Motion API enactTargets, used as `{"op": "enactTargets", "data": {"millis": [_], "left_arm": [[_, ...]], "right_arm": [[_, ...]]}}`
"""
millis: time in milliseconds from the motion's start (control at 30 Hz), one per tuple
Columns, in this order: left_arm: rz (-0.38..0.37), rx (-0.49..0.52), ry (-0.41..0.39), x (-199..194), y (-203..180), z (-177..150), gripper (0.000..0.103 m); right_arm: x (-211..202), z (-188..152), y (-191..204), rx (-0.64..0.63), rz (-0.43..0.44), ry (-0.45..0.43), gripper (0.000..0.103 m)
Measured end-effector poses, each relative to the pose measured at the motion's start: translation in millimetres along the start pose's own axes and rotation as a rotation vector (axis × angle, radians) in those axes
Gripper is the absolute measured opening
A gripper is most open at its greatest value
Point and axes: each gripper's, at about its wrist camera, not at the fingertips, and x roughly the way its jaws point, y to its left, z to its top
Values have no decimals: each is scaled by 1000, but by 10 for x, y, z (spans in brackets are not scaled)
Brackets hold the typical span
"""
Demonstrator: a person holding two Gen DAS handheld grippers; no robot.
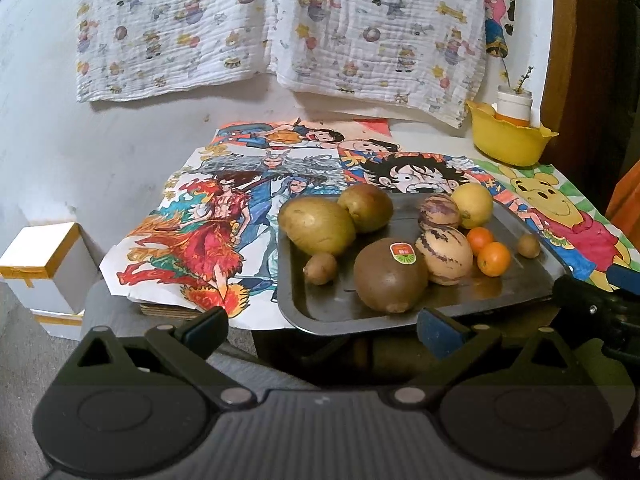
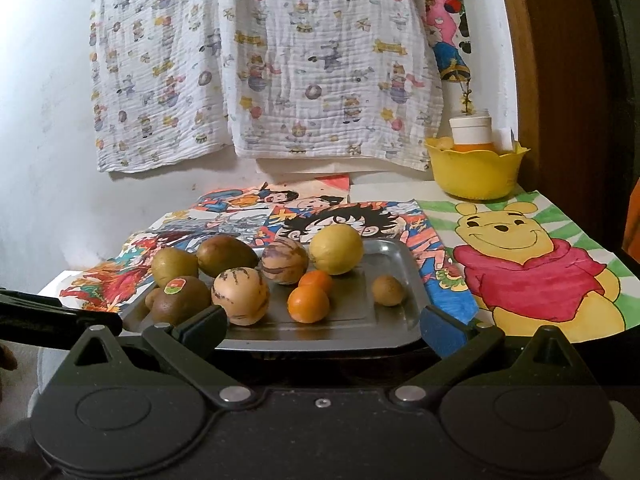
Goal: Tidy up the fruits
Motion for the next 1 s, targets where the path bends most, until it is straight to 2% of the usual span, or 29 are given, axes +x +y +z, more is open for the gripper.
{"op": "enactTargets", "data": {"millis": [1000], "left_arm": [[-2,-8,3,-16,11,-19,103]], "right_arm": [[-3,9,-23,2,-14,0,102]]}}
